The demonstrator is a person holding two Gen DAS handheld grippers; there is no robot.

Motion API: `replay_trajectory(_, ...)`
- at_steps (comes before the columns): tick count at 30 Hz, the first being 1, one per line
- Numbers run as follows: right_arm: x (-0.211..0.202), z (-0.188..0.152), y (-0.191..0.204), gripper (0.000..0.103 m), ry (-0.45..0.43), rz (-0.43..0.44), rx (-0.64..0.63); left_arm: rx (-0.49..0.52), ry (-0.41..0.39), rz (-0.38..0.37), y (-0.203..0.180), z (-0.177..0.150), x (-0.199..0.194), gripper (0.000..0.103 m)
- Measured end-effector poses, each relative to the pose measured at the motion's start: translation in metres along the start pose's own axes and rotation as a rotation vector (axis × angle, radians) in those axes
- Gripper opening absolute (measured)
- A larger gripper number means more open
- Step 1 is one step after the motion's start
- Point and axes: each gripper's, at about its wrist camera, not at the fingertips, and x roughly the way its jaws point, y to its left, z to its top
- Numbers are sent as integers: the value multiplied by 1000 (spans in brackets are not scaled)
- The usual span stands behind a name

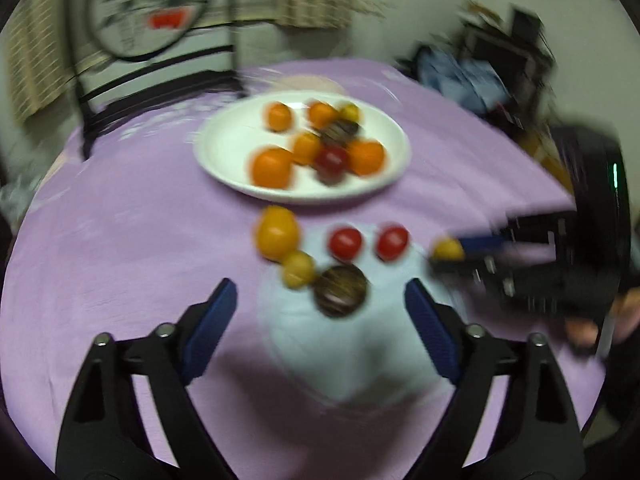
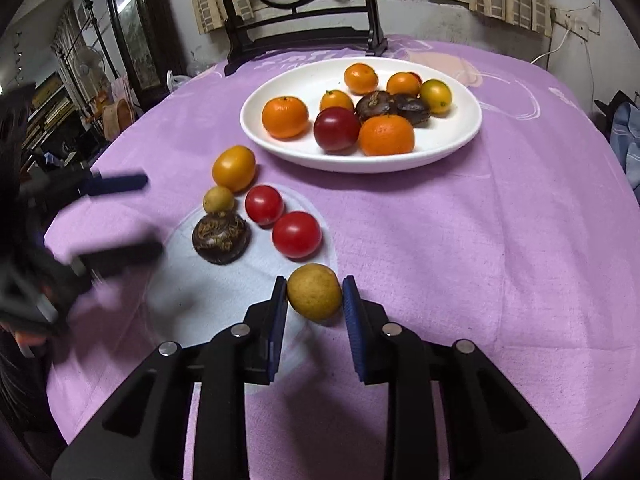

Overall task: Organize fruits
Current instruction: 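Grasp a yellow-green plum with the right tool while the left tool grasps a mangosteen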

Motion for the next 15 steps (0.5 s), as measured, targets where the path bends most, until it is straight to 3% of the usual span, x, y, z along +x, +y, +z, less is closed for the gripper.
replay_trajectory(5, -1, 1, -3, 28, -6, -14, 15, 59, 98, -1, -19, -9, 26, 53)
replay_trajectory(9, -5, 2, -4, 28, -19, -10, 16, 30, 123, -8, -17, -10, 36, 48)
replay_trajectory(15, -8, 2, 1, 28, -27, -12, -1, -39, 105, -3, -4, -5, 45, 49)
